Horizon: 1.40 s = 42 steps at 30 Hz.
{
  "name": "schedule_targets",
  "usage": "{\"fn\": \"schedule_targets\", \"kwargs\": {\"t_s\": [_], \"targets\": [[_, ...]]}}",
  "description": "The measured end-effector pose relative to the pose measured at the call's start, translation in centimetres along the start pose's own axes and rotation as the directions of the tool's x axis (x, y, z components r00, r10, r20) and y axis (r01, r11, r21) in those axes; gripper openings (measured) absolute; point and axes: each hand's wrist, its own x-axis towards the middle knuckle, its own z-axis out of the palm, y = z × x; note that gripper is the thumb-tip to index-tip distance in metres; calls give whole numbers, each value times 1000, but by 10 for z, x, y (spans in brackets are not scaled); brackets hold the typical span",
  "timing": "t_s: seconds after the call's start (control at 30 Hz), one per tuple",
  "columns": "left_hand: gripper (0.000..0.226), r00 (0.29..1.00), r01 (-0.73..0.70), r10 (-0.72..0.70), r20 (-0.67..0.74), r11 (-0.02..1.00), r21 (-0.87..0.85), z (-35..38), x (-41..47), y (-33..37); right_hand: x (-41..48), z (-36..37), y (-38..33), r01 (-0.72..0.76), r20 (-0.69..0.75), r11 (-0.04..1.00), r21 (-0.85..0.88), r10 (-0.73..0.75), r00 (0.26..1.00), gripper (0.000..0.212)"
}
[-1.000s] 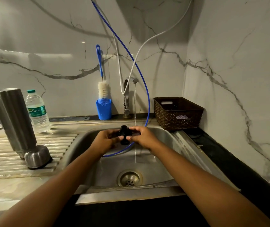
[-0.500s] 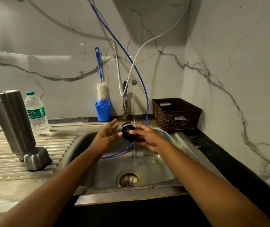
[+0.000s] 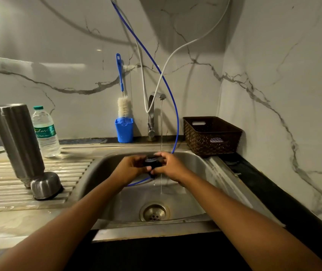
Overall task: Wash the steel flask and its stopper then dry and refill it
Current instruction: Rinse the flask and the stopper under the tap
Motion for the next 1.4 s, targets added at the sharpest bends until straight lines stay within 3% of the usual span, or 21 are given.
{"fn": "schedule_targets", "kwargs": {"t_s": [0.1,0.2,0.3,0.43,0.53,0.6,0.7,0.8,0.93,1.0,1.1,1.23,1.4], "targets": [[34,991,-101,82,-105,977,-185,-2,2,4,5,-2,-1,121,-116,992,32,-116,986,62],[26,1000,-15,15,-4,999,-42,3,0,-3,2,7,2,-31,-19,999,-8,31,999,60],[33,991,-87,74,-108,988,-128,4,1,-6,4,8,-1,69,-146,997,-25,-72,987,58],[28,1000,-9,10,25,999,-37,7,-2,-9,-4,6,2,1,6,999,-33,-1,1000,52],[45,999,-33,26,-29,958,-285,1,-1,-7,3,0,-2,62,-108,998,33,-58,992,58],[56,996,81,-83,11,917,-390,-4,0,-7,4,1,-6,61,-109,995,73,-53,993,58],[32,954,297,-278,113,818,-493,-2,-3,-8,2,9,-2,0,-79,991,133,11,997,59],[35,961,256,-271,48,817,-517,-7,-1,-1,0,7,-5,-47,-10,994,101,48,999,63],[50,964,195,-263,-35,791,-580,-20,0,10,-5,4,-15,-28,33,995,95,25,999,37],[39,957,226,-291,8,725,-650,-23,2,13,-5,8,-19,8,-22,994,110,-6,1000,25],[17,939,289,-344,14,765,-575,-31,-3,21,-7,18,-25,-3,-49,999,32,4,999,25],[31,954,171,-245,-175,919,-355,-53,-34,23,-26,48,-32,33,-41,980,-197,-42,998,28],[40,901,110,-183,-392,973,-201,-114,-99,12,-57,101,-47,135,193,904,-405,-60,979,39]]}}
